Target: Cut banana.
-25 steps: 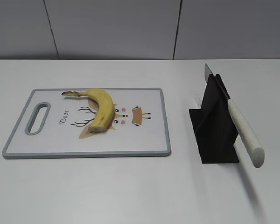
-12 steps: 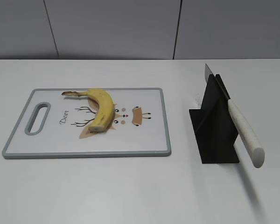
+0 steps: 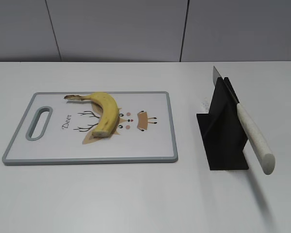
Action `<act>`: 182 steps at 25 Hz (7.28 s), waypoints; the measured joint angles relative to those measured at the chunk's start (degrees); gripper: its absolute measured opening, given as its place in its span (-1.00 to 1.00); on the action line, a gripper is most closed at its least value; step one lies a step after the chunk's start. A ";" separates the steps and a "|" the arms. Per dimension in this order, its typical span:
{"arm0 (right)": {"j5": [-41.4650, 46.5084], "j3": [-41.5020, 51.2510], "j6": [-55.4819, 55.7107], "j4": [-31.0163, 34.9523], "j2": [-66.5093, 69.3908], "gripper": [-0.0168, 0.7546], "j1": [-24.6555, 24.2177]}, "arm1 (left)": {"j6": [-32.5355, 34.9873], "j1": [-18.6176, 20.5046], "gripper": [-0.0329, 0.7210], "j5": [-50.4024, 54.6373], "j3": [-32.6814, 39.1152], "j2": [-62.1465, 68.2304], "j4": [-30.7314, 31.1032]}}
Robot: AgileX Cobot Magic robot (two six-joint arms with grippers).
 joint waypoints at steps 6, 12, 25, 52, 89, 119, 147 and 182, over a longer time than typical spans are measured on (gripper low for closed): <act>0.00 -3.31 2.53 -0.27 7.50 0.37 5.31 | 0.00 0.00 0.65 0.00 0.00 0.00 0.00; 0.00 -6.38 3.56 -0.27 15.49 0.36 10.16 | 0.00 0.00 0.65 0.00 0.00 0.00 0.00; -0.12 -11.12 5.54 3.06 30.18 0.34 10.74 | 0.00 0.00 0.65 0.00 0.00 0.00 0.00; -1.48 -16.94 19.93 -4.29 45.60 0.26 20.33 | 0.00 0.00 0.65 0.00 0.00 0.00 0.00; -5.89 -16.94 23.65 -7.12 64.76 0.10 20.33 | 0.00 0.00 0.65 0.00 0.00 0.00 0.00; -5.69 -16.94 24.78 -6.39 60.25 -0.50 20.33 | 0.00 0.00 0.65 0.00 0.00 0.00 0.00; -7.45 -16.94 26.59 -9.33 48.98 -0.50 20.33 | 0.00 0.00 0.65 0.00 0.00 0.00 0.00; -18.71 -23.77 -6.18 -3.56 43.87 -0.50 20.33 | 17.44 -0.31 0.49 -17.78 -6.47 25.32 -16.01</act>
